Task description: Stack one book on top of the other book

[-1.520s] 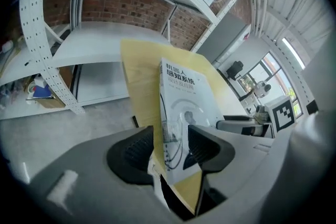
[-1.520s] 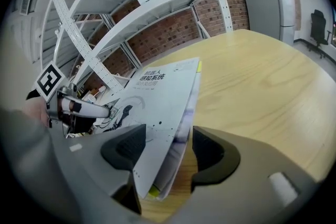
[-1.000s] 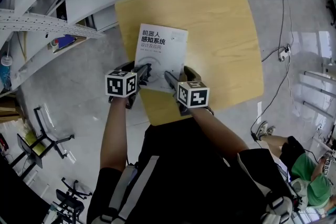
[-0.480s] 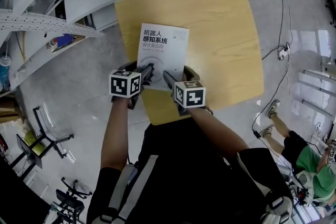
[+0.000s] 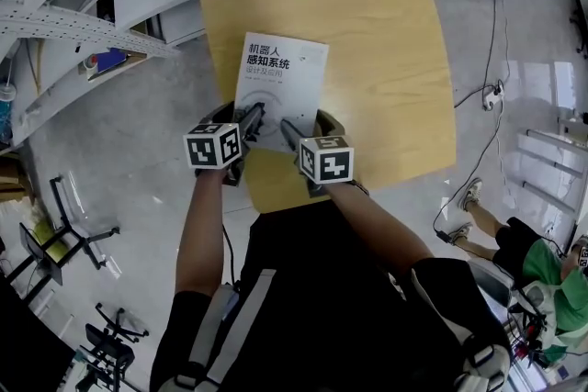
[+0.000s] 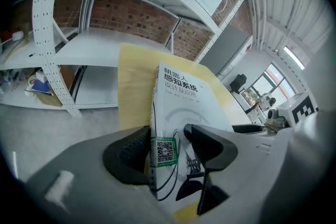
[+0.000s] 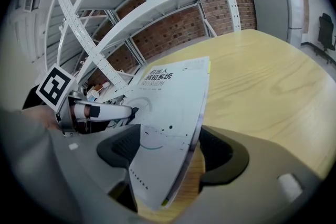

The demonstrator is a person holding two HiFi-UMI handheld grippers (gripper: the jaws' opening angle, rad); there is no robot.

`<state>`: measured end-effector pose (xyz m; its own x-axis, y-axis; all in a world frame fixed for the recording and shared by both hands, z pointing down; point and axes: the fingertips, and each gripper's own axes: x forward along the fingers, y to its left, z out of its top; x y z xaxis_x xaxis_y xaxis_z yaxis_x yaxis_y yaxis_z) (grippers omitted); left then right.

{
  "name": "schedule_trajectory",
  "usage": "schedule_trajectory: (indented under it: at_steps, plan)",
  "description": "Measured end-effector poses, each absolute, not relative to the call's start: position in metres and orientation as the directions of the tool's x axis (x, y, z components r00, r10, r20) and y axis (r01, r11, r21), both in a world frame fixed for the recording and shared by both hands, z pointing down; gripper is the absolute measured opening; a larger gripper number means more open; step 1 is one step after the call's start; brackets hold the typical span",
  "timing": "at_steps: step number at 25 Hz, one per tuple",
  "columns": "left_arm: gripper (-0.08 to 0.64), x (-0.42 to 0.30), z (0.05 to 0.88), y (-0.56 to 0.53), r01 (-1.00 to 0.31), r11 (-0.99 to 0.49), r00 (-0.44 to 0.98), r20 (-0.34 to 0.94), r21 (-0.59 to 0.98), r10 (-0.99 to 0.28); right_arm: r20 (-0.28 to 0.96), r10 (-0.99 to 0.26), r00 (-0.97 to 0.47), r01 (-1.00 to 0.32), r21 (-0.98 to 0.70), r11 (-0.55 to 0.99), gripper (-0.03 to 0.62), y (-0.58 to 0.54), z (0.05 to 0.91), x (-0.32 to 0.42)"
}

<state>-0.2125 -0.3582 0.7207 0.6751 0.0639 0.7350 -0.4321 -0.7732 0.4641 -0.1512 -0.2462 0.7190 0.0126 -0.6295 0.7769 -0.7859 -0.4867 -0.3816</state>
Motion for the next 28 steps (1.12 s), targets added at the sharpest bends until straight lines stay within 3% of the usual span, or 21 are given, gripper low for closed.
schedule_trajectory:
  at_steps: [19,28]
  plan:
    - [0.261,-0.237,0.725,-0.290,-0.630,-0.624,0.657,0.745,0.461,-0.113,0.757,-0.649,-0.077,-0.844,-0.396,-0.362,0.339,-0.203,0.719,-0.141]
    - [0.261,-0.242,0.727,-0.255,-0.658,-0.580,0.656,0.744,0.480,-0.128,0.767,-0.636,-0.082,-0.865,-0.372,-0.338,0.339,-0.180,0.723,-0.142]
